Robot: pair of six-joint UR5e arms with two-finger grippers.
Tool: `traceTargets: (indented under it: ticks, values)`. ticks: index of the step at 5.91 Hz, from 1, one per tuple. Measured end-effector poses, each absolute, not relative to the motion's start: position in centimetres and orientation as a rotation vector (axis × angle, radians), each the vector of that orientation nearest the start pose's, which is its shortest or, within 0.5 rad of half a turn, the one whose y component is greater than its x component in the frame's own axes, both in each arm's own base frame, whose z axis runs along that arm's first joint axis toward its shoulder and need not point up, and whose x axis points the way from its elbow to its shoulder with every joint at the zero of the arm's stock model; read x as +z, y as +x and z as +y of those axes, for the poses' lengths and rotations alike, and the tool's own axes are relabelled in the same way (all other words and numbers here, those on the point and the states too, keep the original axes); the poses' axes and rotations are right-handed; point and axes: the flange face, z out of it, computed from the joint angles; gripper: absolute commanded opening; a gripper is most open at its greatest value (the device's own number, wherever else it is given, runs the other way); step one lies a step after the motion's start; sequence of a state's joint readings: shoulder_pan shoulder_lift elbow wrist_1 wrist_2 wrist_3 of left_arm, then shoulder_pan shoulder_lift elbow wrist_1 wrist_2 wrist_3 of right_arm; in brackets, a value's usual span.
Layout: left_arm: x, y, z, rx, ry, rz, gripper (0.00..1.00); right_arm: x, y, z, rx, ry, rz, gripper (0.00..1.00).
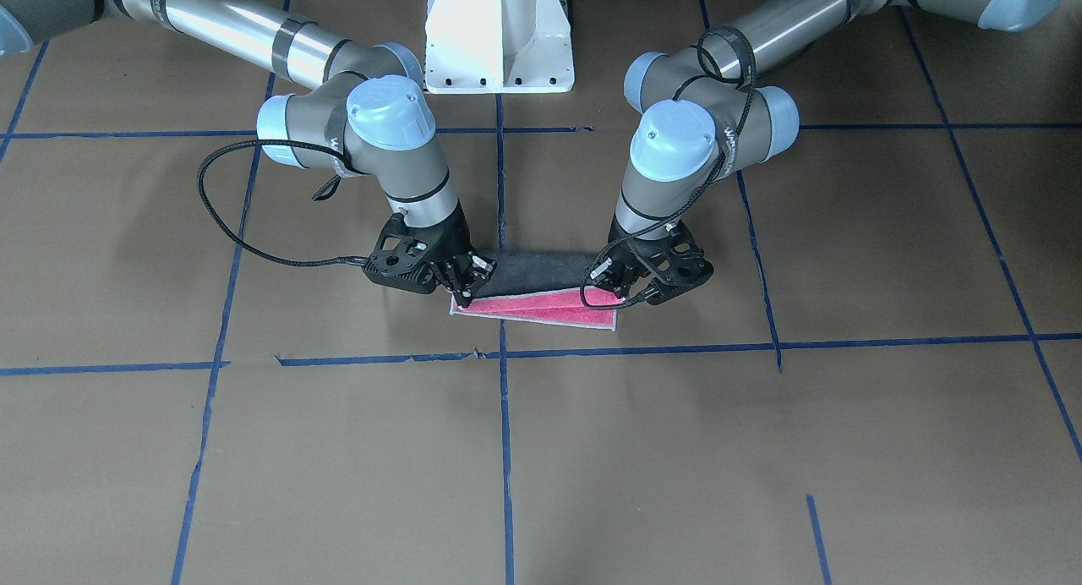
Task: Fold towel twice with both arms
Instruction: 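Lift both near corners and fold them over onto the far edge, then release the right gripper and raise it away while the left gripper stays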
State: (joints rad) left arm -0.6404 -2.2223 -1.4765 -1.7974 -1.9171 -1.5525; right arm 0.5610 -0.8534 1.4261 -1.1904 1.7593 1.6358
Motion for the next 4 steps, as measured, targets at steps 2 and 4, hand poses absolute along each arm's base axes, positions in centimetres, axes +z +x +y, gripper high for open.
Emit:
traceTargets:
  ticks: [2,4]
  values:
    - [28.5,52.4,-51.5,-0.449,-0.056,0.858,1.00,25.0,-56.9,-49.6,0.488,0.061,-0.974,1.00]
    - [28.3,50.8,-52.9,-0.461,-0.087,0.872,1.00,26.2,-54.0,-51.7,0.464,0.011,-0.997,1.00]
